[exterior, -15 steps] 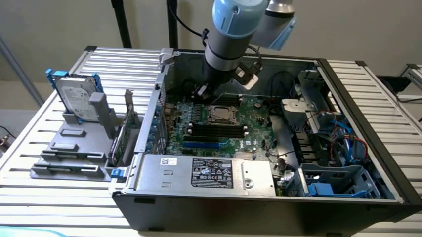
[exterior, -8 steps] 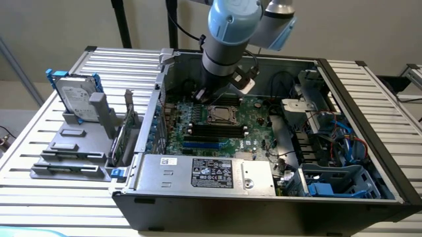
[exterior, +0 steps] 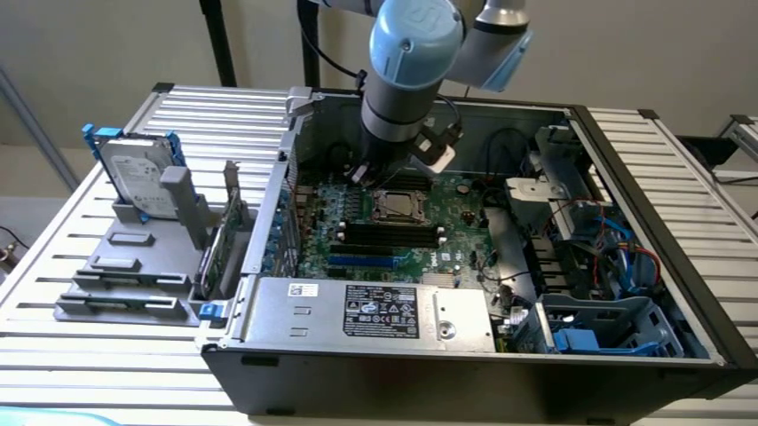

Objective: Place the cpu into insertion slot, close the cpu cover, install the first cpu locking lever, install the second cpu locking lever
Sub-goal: 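Install the first cpu locking lever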

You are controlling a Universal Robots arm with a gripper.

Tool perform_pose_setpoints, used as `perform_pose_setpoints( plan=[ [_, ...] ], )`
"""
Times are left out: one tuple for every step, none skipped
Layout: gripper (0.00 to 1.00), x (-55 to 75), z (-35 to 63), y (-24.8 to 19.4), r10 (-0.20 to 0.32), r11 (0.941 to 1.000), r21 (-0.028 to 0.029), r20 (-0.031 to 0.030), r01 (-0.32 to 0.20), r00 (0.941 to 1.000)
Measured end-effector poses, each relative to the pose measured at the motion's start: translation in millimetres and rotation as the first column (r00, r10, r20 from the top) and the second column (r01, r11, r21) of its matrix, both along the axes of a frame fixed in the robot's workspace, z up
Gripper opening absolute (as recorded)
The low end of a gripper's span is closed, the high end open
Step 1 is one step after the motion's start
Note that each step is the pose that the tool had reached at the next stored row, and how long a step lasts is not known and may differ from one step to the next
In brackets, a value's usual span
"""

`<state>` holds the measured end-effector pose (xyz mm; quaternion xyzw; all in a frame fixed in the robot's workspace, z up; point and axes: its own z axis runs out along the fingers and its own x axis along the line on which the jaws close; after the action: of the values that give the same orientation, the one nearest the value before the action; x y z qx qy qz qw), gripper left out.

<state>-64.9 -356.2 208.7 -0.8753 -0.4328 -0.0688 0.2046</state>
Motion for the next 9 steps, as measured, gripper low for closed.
perform_pose_setpoints(
  plan=[
    [0.11, -0.3, -1.0, 0.8, 0.000, 1.0000, 0.0002, 0.0011, 0.000, 1.0000],
    [0.11, -0.6, -1.9, 1.7, 0.000, 1.0000, 0.0004, 0.0022, 0.000, 1.0000],
    [0.11, -0.7, -2.7, 2.7, 0.000, 1.0000, 0.0006, 0.0032, 0.000, 1.0000],
    [0.11, -0.8, -3.5, 3.7, 0.000, 1.0000, 0.0007, 0.0040, 0.000, 1.0000],
    [0.11, -0.8, -4.1, 4.5, 0.000, 1.0000, 0.0007, 0.0046, 0.000, 1.0000],
    [0.11, -0.8, -4.5, 5.1, 0.000, 1.0000, 0.0006, 0.0050, 0.000, 1.0000],
    [0.11, -0.8, -5.0, 5.6, 0.000, 1.0000, 0.0007, 0.0053, 0.000, 1.0000],
    [0.11, -0.7, -5.2, 5.8, 0.000, 1.0000, 0.0007, 0.0056, 0.000, 1.0000],
    [0.11, -0.6, -5.5, 6.0, 0.000, 1.0000, 0.0004, 0.0057, 0.000, 1.0000]
  ],
)
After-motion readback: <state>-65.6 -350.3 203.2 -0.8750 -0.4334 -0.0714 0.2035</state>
